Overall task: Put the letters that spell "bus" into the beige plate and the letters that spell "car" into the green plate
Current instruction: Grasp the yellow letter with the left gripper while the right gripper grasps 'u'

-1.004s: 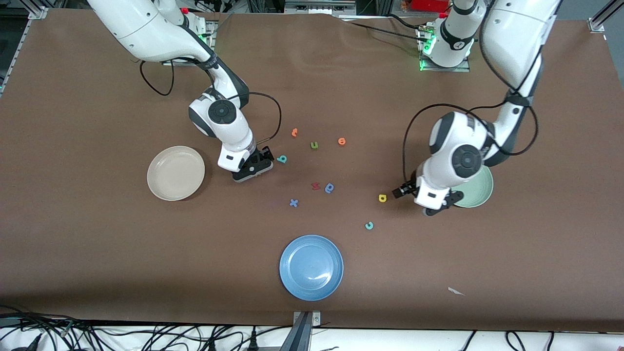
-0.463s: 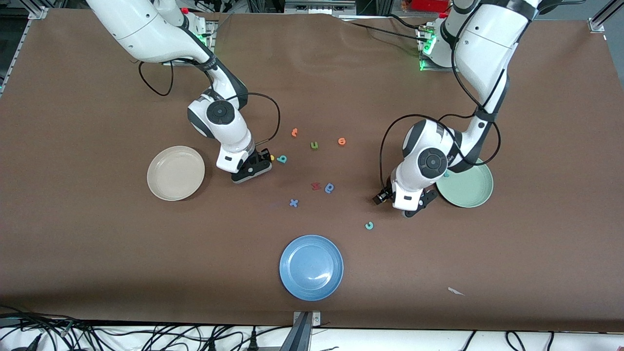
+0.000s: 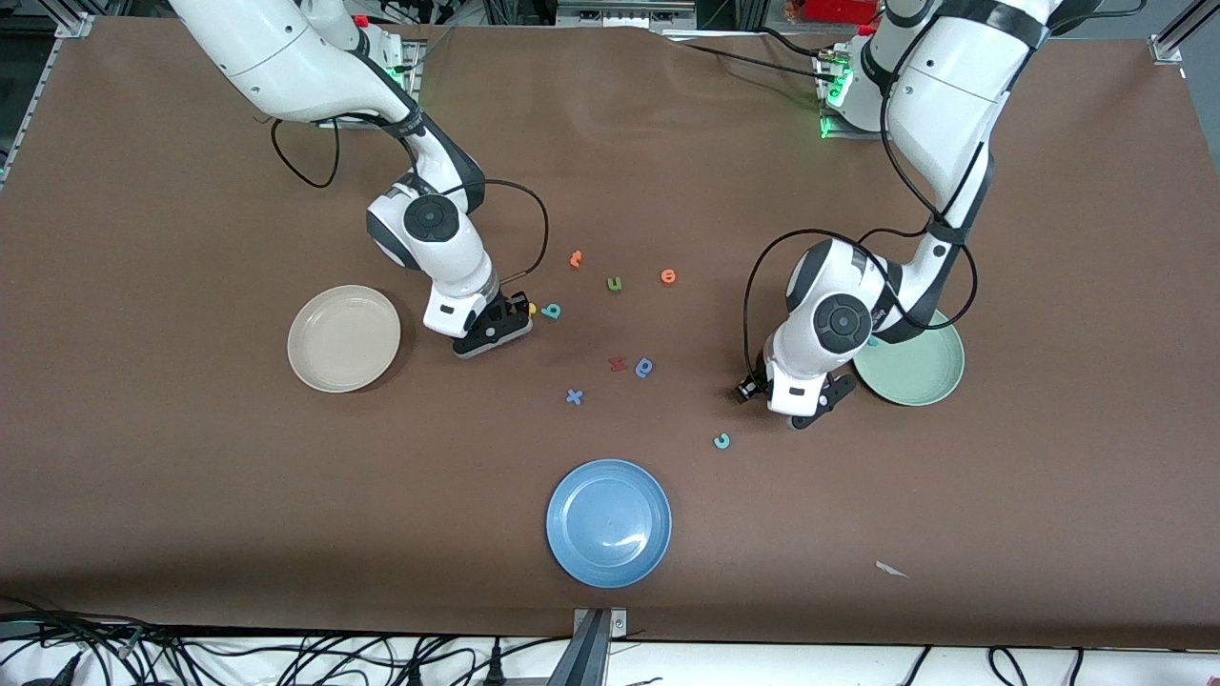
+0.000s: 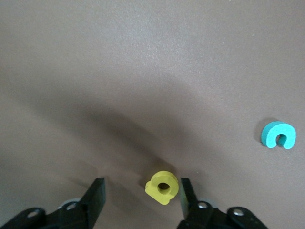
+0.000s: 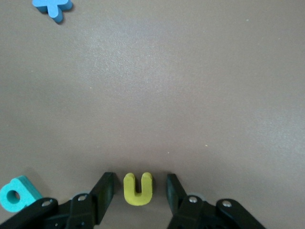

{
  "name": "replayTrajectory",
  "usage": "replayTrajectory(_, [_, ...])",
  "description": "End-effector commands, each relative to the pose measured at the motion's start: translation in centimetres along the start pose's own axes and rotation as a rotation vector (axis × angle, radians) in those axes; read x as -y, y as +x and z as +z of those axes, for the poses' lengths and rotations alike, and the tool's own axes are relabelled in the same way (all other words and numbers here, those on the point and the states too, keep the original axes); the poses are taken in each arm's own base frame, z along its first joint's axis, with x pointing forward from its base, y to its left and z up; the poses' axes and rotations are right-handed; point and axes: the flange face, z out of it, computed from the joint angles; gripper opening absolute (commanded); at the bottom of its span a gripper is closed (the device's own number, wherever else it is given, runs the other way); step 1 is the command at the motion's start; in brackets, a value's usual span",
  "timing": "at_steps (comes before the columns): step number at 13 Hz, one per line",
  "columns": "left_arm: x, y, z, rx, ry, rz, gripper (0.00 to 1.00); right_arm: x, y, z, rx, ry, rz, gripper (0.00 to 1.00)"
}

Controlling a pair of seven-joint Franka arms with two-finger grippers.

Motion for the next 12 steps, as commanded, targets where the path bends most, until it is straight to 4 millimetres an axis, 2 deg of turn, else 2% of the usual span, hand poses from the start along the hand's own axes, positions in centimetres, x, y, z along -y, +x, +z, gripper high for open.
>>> replayTrajectory(1, [-1.6, 0.6, 0.5, -0.025, -0.003, -0.023, 0.66, 0.0, -0.3, 0.7, -0.002, 0.000, -0.009, 0.42])
replayTrajectory(3, [-1.7, 0.7, 0.6, -0.026, -0.004, -0.031, 0.66, 0.0, -0.4, 0.8, -0.001, 0.000, -0.009, 0.35])
replayTrajectory(4, [-1.7, 0.6, 0.6, -0.026, -0.004, -0.030, 0.66, 0.0, -0.4, 0.8, -0.001, 0.000, -0.009, 0.28])
replayTrajectory(6, [-1.7, 0.7, 0.6, -0.028, -0.003, -0.029, 0.59, -0.1, -0.3, 0.8, -0.001, 0.000, -0.008, 0.20])
replayTrajectory(9, [-1.6, 0.7, 0.6, -0.027, 0.004, -0.030, 0.55, -0.4, 0.0, -0.1, -0.010, -0.010, -0.017, 0.20])
replayTrajectory(10, [-1.6, 0.7, 0.6, -0.027, 0.005, -0.029, 0.51, -0.4, 0.3, -1.0, -0.022, -0.017, -0.026, 0.20])
replayTrajectory(12, [-1.6, 0.6, 0.6, -0.026, 0.006, -0.028, 0.45, -2.1, 0.8, -3.1, 0.000, -0.071, -0.037, 0.20])
